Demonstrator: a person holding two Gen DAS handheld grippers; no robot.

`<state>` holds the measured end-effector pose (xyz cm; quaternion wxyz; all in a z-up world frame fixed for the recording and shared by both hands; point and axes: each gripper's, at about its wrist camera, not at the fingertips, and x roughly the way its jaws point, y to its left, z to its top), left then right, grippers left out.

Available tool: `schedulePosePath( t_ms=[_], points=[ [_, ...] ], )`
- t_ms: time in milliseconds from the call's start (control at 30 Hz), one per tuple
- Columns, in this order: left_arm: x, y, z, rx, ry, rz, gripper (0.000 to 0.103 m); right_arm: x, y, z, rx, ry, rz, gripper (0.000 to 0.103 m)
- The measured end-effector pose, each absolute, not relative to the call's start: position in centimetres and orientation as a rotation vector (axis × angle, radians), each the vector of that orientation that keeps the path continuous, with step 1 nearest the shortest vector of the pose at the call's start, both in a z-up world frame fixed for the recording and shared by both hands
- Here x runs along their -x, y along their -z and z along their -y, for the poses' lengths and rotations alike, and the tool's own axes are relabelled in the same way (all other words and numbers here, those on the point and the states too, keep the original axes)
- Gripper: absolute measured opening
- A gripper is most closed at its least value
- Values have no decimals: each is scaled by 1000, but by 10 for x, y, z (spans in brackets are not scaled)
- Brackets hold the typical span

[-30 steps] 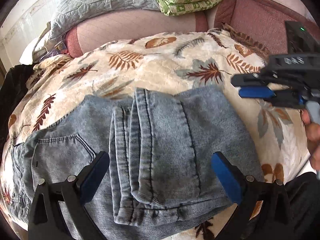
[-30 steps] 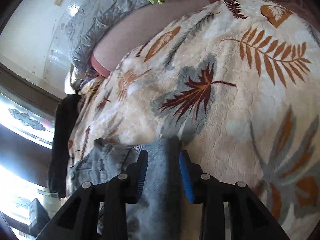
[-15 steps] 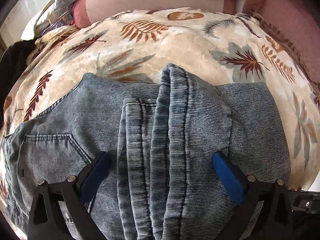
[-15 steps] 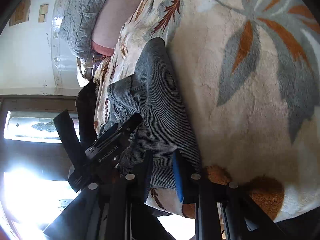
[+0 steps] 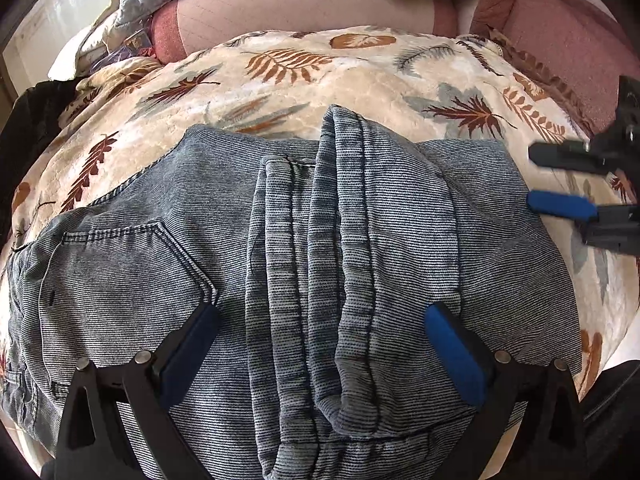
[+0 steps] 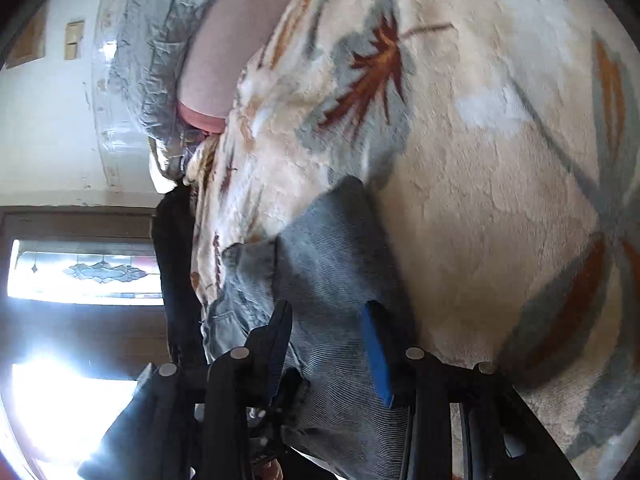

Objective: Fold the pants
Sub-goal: 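Fold the leg end further toward the waistband with the right tool, release, then lift the open right tool away from the folded jeans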

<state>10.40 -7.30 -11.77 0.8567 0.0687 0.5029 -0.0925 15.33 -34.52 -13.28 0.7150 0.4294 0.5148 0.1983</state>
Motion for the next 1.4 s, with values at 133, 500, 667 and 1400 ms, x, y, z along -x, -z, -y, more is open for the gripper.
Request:
schedulePosePath(
  t_ms=[133,500,667,1400],
  points=[
    [-99,119,72,-134,187,-1032,103,-189,137,345,-933,-425,-1138,51],
    [-85,118,65,-116,209,-1014,103,-201,148,341,-895,-342,-1168,60],
    [-68,107,49,-64,219,-973,103,-173,109,336,-873,-397,-1088,60],
    [-57,106,40,-73,199,-975,103,-39,121,324,-952,-427,-1063,71]
  ],
)
